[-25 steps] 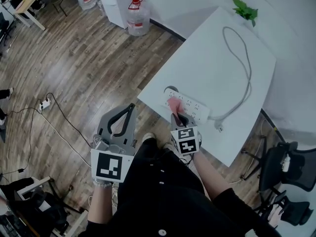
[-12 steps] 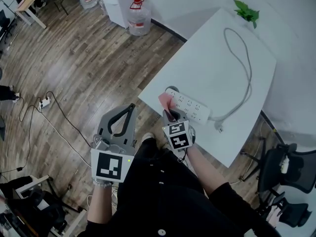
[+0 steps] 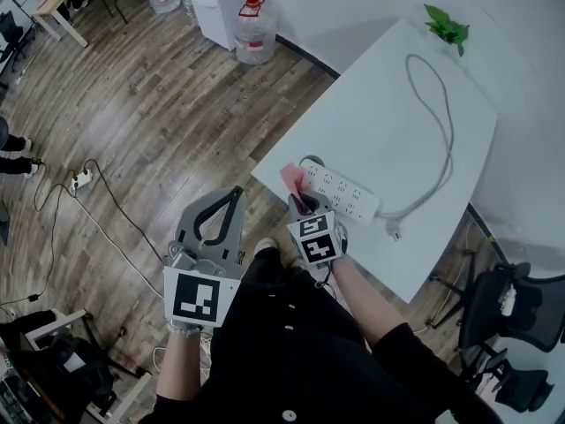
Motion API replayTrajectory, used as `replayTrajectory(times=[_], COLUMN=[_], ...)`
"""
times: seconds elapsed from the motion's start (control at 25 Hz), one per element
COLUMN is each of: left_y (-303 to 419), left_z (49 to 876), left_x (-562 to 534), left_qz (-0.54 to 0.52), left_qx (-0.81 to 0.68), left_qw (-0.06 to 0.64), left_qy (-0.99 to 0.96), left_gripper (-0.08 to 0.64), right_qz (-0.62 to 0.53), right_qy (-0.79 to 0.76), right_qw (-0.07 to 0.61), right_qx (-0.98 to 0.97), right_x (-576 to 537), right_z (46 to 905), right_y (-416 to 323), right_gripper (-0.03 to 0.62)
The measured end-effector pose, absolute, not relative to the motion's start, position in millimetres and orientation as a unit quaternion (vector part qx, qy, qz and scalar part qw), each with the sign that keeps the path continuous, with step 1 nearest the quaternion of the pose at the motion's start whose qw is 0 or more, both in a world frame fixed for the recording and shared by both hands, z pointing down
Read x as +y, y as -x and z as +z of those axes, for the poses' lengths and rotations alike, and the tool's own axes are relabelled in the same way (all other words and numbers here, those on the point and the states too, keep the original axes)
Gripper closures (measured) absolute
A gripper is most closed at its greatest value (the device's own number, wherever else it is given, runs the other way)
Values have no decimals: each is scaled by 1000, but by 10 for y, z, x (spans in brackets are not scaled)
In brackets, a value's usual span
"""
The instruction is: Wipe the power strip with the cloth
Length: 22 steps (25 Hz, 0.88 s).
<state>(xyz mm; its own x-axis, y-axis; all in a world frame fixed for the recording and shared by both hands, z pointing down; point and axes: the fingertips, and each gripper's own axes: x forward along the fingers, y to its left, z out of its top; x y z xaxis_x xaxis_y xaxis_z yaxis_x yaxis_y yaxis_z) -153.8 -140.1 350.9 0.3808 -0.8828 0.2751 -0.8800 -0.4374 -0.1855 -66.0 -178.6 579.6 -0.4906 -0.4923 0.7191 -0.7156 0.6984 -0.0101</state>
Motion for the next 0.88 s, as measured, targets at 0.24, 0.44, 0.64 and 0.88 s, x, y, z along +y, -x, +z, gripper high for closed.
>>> replayTrajectory(times=[0.24,0.44,0.64,0.88], left_y=[1530,1508,1497,1499], left_z=[3528,3514,3494,3504], left_x=[-1403,-1421,-1445,-1482], left_qz=[-167,-164,-165,-166], left_qx=[529,527,525,527], left_qw=[3,6,7,9], left_qy=[832,834,835,834], left_gripper=[549,549,548,549], right_qz=[165,163,153,142], right_qy=[-357,-362,-370,-374], right_qw=[353,346,340,358], right_qx=[-849,-850,-851,-844], right_x=[-1766,-1796,-1921,-2123], right_z=[5787,5708,5599,5627], right_y=[673,671,661,608], right_gripper=[537,537,537,537])
